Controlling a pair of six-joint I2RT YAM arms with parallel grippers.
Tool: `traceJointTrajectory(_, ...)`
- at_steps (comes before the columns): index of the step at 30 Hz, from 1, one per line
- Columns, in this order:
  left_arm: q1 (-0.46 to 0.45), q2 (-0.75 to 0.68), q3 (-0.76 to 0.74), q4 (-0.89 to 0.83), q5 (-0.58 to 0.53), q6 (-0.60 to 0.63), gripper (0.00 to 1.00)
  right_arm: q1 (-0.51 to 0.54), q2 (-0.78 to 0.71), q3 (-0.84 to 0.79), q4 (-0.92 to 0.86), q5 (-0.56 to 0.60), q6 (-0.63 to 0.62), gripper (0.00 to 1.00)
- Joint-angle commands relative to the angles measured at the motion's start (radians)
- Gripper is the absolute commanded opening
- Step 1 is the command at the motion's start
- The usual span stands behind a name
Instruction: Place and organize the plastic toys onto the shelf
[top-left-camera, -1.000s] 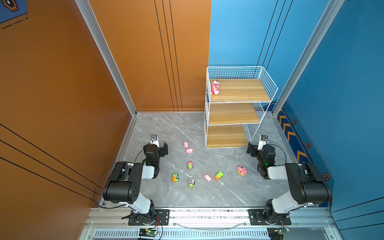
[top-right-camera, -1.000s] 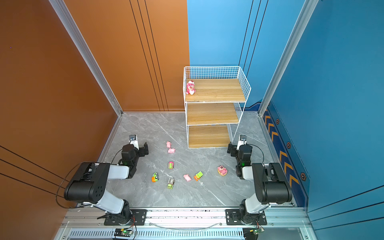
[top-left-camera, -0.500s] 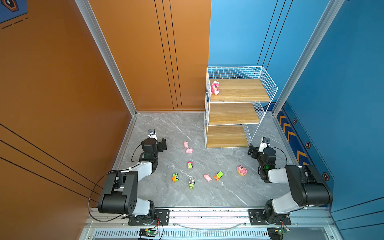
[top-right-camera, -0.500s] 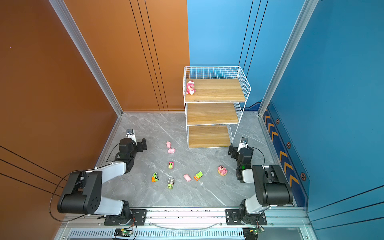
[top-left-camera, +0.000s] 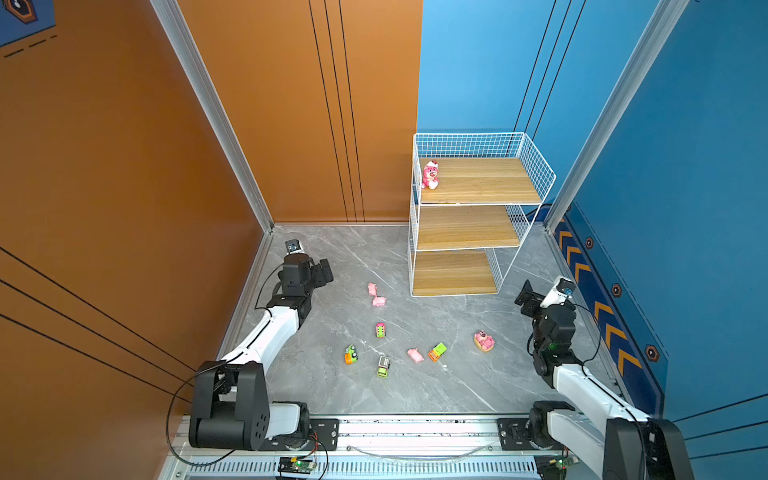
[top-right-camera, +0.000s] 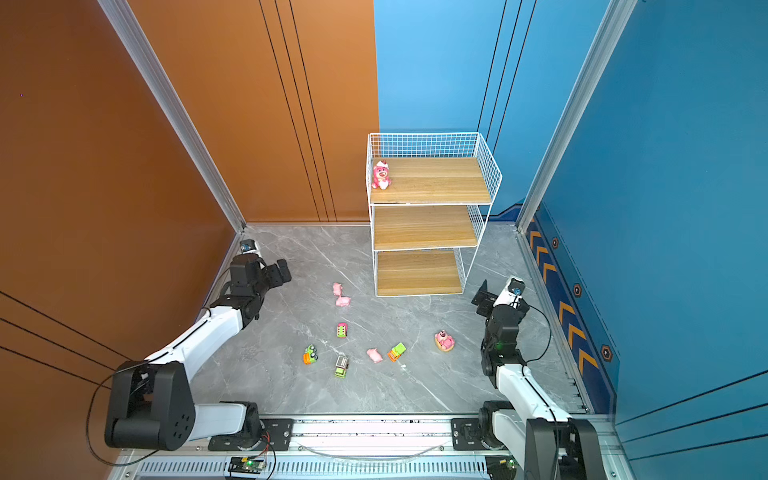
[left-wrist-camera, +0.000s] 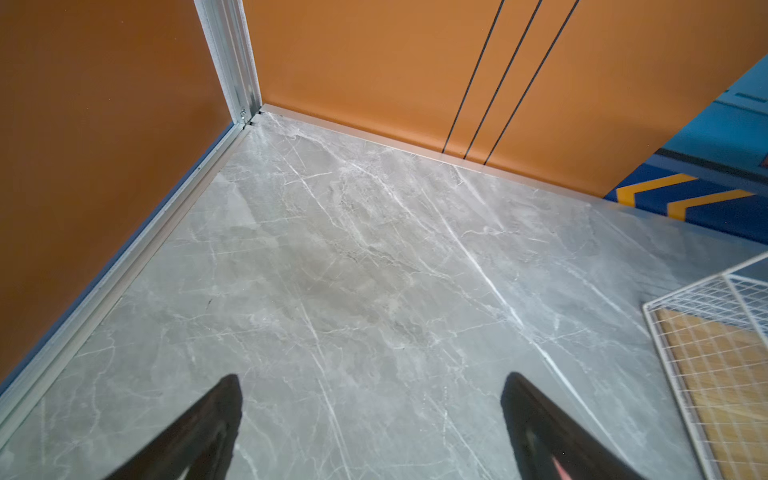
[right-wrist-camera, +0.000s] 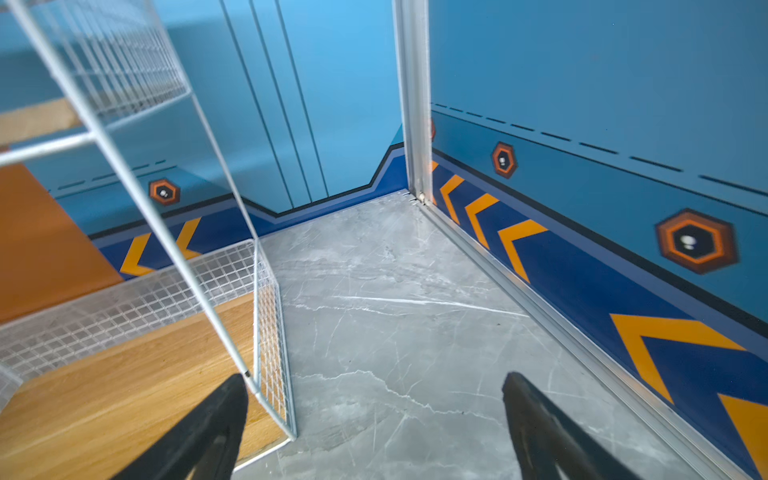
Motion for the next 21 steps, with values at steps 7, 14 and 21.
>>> traceJointTrajectory(7, -0.133, 0.094, 0.206, -0.191, 0.178, -0.272, 1.0, -0.167, 0.082, 0.391, -0.543, -0.213, 0.241, 1.0)
traceJointTrajectory(14, -0.187, 0.268, 0.395, -0.194, 0.347, -0.474, 0.99, -0.196, 0.335, 0.671, -0.655, -0.407, 0.334, 1.0)
traceJointTrajectory(21, -0.242, 0.424, 0.511, -0.158, 0.381, -0.596, 0.97, -0.231, 0.573, 0.814, -0.649, -0.575, 0.417, 1.0)
